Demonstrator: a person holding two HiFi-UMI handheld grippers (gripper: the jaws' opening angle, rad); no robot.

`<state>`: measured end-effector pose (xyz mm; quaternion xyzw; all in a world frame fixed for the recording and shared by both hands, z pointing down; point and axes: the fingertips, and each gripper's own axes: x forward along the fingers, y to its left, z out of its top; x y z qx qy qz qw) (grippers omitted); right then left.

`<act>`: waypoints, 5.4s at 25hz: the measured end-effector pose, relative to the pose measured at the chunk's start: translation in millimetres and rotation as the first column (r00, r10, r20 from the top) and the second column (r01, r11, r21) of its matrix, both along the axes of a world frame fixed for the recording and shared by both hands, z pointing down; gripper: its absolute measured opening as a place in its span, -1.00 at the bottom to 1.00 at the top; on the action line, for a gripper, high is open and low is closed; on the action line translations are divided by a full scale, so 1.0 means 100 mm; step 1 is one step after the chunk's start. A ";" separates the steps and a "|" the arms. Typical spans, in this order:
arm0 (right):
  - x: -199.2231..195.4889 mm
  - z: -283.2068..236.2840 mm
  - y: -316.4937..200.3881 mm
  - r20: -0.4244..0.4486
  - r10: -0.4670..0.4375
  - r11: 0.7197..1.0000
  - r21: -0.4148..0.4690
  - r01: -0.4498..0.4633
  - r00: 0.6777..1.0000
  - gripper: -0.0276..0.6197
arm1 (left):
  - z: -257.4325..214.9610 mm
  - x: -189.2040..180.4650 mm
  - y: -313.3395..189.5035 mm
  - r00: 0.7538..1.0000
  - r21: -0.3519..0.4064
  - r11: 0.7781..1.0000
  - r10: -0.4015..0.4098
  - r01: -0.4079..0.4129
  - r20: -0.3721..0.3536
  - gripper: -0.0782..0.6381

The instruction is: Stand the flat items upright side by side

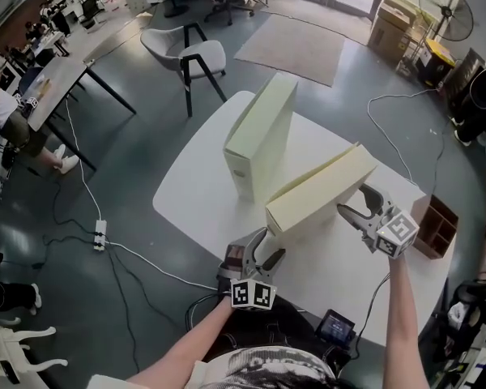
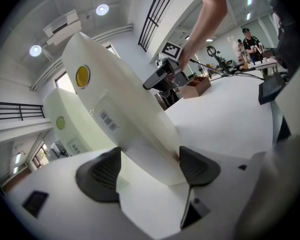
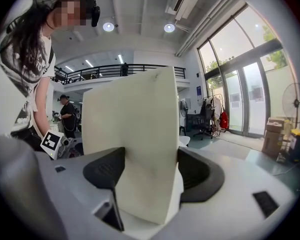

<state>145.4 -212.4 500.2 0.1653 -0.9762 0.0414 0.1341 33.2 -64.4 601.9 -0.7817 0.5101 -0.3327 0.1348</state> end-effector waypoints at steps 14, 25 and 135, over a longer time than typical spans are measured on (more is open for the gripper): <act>0.21 0.08 0.14 -0.048 0.086 0.995 -0.036 -0.088 0.995 0.10 | -0.01 0.10 0.09 0.984 -0.086 0.984 0.146 -0.155 -0.102 0.25; 0.24 0.11 0.15 -0.047 0.097 0.994 -0.037 -0.099 0.994 0.08 | -0.42 0.06 0.05 0.934 -0.118 0.957 0.223 -0.264 -0.280 0.25; -0.97 1.35 -0.12 -0.144 0.584 0.659 -0.490 -0.571 0.799 -0.84 | -0.37 -1.91 -0.75 0.923 -0.313 0.932 -0.272 0.182 -0.273 0.13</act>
